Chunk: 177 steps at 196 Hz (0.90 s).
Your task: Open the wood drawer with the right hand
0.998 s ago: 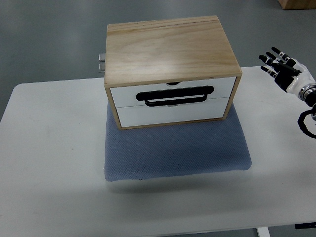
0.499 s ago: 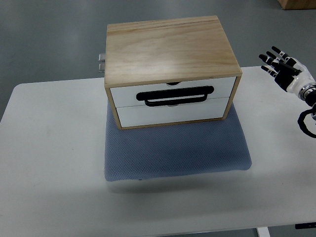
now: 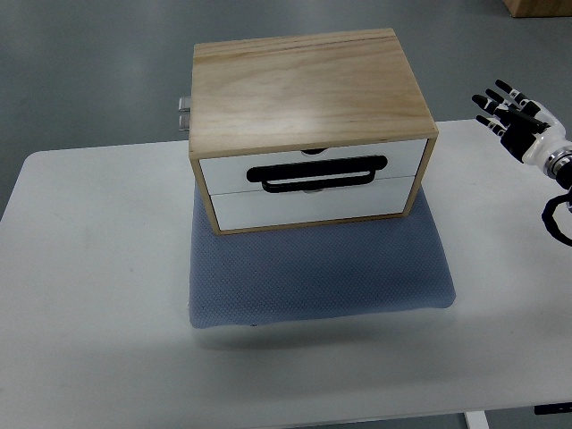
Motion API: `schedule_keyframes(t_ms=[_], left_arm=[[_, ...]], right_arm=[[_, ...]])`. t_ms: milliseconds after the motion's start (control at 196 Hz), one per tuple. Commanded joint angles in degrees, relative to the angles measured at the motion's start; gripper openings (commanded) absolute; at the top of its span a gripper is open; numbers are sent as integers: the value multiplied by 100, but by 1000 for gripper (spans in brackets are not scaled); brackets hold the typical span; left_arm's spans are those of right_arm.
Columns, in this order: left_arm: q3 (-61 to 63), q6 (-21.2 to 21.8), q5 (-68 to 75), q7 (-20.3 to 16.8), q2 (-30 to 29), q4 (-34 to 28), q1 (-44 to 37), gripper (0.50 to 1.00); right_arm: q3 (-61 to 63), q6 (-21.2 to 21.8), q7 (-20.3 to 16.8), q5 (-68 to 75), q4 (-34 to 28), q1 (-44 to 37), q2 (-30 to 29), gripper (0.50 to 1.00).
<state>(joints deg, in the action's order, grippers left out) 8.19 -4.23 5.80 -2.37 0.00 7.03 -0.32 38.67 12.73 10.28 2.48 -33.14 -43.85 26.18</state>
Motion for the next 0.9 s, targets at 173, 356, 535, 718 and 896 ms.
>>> schedule_keyframes(t_ms=[173,356,535,718,896], left_arm=[[-1,1,0,0,0,0,5,1000],[-1,1,0,0,0,0,5,1000],[-1,1,0,0,0,0,-3,1000],[-1,1,0,0,0,0,5,1000],[7,1,0,0,0,0,-3,1000]], right_arm=[[-9,2,9,6,0,43,1,944],[0,2,9,6,0,61,-17,944],[9,-24,18,15,-9,52,1,944],[0,19,18,15,-26,25,98,944],[0,63,18,24,-79,-98,335,944]])
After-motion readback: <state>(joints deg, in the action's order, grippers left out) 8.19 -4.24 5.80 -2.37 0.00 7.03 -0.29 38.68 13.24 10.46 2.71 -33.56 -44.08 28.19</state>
